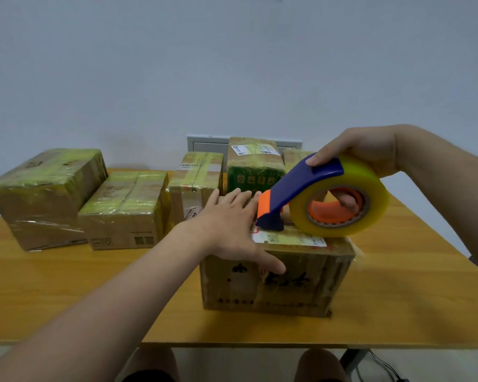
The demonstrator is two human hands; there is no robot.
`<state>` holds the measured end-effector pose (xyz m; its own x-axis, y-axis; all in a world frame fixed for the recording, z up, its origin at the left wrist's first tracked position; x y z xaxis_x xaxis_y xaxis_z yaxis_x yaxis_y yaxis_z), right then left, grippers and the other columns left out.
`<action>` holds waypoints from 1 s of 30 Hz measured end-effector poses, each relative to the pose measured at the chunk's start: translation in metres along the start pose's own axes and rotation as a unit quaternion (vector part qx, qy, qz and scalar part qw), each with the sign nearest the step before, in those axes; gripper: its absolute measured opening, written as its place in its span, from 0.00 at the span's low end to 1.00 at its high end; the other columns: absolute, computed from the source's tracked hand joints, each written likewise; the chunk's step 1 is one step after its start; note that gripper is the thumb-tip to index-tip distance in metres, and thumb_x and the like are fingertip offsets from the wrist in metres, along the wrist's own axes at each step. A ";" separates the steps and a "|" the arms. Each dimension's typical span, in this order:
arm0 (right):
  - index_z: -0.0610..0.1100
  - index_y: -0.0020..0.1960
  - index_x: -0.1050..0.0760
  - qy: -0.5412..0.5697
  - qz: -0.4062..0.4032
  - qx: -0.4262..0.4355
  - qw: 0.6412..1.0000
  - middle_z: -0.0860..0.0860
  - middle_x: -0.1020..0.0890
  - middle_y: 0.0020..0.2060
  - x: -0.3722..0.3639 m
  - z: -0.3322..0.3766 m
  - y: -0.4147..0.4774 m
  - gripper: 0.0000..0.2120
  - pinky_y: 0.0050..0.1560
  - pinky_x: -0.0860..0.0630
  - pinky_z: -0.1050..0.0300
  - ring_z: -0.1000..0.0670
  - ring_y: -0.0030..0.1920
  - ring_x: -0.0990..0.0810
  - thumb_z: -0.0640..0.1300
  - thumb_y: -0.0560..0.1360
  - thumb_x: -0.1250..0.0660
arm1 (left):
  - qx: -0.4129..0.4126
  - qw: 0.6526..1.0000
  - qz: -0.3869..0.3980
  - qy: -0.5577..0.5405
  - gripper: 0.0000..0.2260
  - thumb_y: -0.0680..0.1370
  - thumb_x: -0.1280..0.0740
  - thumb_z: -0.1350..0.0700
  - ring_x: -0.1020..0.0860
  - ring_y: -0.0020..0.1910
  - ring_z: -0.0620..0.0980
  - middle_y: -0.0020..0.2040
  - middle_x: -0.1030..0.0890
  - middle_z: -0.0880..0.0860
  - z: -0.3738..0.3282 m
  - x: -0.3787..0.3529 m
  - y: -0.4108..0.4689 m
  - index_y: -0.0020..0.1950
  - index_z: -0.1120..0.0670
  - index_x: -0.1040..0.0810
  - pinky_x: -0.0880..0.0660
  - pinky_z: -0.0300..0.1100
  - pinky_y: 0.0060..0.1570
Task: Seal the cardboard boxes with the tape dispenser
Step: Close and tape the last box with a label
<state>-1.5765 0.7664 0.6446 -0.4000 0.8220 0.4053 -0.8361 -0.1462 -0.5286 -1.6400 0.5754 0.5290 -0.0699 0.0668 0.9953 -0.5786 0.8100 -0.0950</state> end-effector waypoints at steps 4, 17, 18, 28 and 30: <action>0.38 0.56 0.17 0.008 0.046 0.008 0.999 0.40 0.17 0.33 0.001 -0.008 -0.009 0.27 0.37 0.19 0.50 0.43 0.30 0.18 0.58 0.68 0.23 | -0.014 1.000 -0.017 0.009 0.61 0.62 0.43 0.15 0.48 0.82 0.58 0.83 0.46 0.51 0.003 0.001 -0.001 0.84 0.49 0.55 0.54 0.65 0.80; 0.34 0.47 0.19 0.056 0.013 0.013 0.998 0.40 0.23 0.26 0.026 -0.040 -0.045 0.25 0.32 0.24 0.50 0.43 0.25 0.25 0.56 0.66 0.23 | -0.008 0.999 -0.011 -0.043 0.61 0.59 0.45 0.15 0.48 0.80 0.54 0.81 0.46 0.47 0.034 0.007 -0.025 0.84 0.44 0.59 0.55 0.61 0.80; 0.36 0.45 0.18 0.062 0.017 0.020 0.998 0.41 0.23 0.26 0.025 -0.044 -0.046 0.21 0.31 0.24 0.51 0.45 0.25 0.25 0.56 0.68 0.25 | -0.006 0.999 -0.009 -0.042 0.61 0.60 0.45 0.15 0.49 0.80 0.54 0.81 0.46 0.46 0.036 0.007 -0.027 0.84 0.44 0.60 0.55 0.61 0.81; 0.40 0.41 0.16 0.067 -0.021 0.064 0.996 0.43 0.24 0.24 0.016 -0.070 -0.046 0.18 0.30 0.25 0.53 0.46 0.24 0.26 0.56 0.68 0.31 | -0.019 0.999 0.039 -0.018 0.61 0.60 0.35 0.20 0.47 0.78 0.53 0.79 0.45 0.46 0.029 0.012 -0.023 0.84 0.44 0.58 0.51 0.58 0.81; 0.40 0.41 0.16 0.070 -0.007 0.071 0.995 0.43 0.24 0.24 0.009 -0.072 -0.040 0.18 0.30 0.25 0.53 0.46 0.24 0.26 0.56 0.69 0.32 | -0.005 0.998 0.054 -0.017 0.62 0.59 0.33 0.20 0.48 0.79 0.53 0.79 0.45 0.46 0.037 0.014 -0.025 0.84 0.43 0.57 0.50 0.58 0.80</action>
<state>-1.5199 0.8190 0.6155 -0.3403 0.8915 0.2990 -0.8897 -0.2024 -0.4092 -1.6569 0.5347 0.5448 -0.1585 0.1349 0.9781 -0.5579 0.8051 -0.2014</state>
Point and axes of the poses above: each hand's wrist, its own y-axis towards the middle knuckle, its own x-axis out of the back of the hand, z = x × y, the point moved 5 cm from there along y, towards the middle knuckle
